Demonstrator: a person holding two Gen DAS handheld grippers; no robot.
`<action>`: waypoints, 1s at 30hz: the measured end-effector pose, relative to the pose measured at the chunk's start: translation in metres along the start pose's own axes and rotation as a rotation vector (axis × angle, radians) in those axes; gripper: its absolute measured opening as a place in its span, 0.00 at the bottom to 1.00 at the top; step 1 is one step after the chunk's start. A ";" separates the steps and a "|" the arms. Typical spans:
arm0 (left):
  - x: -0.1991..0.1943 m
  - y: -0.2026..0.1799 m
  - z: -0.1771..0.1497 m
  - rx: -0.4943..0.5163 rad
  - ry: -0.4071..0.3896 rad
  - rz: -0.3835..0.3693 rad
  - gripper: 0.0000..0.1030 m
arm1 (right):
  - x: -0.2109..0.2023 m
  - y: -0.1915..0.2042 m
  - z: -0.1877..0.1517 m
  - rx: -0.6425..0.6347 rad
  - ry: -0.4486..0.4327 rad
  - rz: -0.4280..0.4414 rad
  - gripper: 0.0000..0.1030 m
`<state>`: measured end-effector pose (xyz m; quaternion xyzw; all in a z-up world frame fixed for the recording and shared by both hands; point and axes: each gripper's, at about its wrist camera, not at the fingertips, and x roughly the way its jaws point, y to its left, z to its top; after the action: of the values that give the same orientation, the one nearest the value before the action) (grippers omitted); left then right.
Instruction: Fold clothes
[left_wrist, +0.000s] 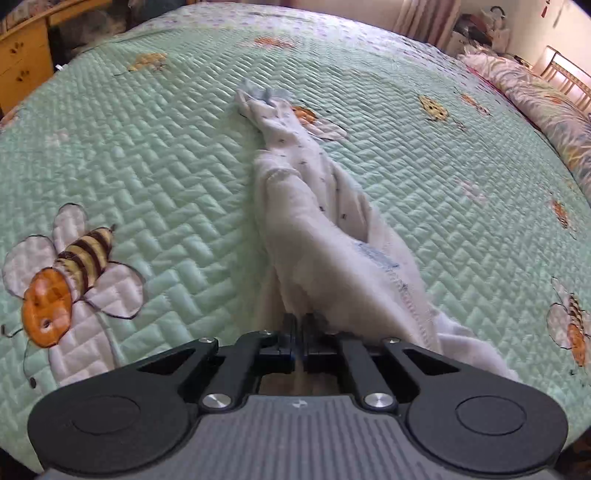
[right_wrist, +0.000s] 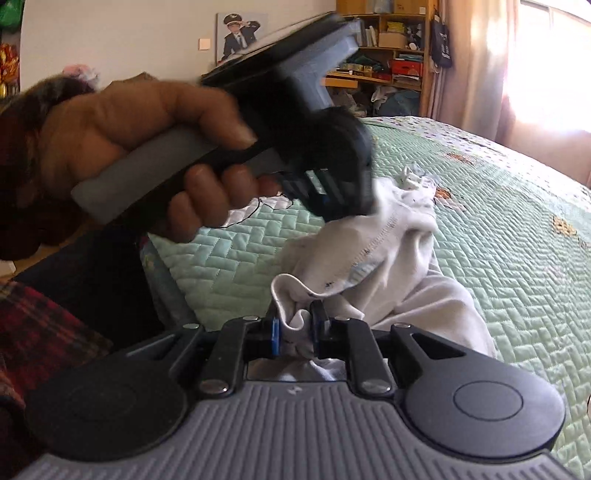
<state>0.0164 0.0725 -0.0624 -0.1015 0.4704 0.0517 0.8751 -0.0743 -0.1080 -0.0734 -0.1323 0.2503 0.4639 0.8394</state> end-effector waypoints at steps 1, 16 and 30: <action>-0.004 0.001 -0.004 0.016 -0.007 0.007 0.01 | -0.002 -0.003 -0.001 0.016 -0.005 0.004 0.20; -0.033 0.016 -0.016 0.059 -0.074 0.033 0.30 | -0.020 -0.094 0.037 0.477 -0.159 -0.077 0.50; -0.003 0.019 -0.009 0.050 -0.035 0.119 0.53 | 0.032 -0.019 0.020 0.154 0.010 0.104 0.50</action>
<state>0.0040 0.0894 -0.0670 -0.0507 0.4612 0.0934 0.8809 -0.0379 -0.0860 -0.0743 -0.0564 0.2960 0.4858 0.8205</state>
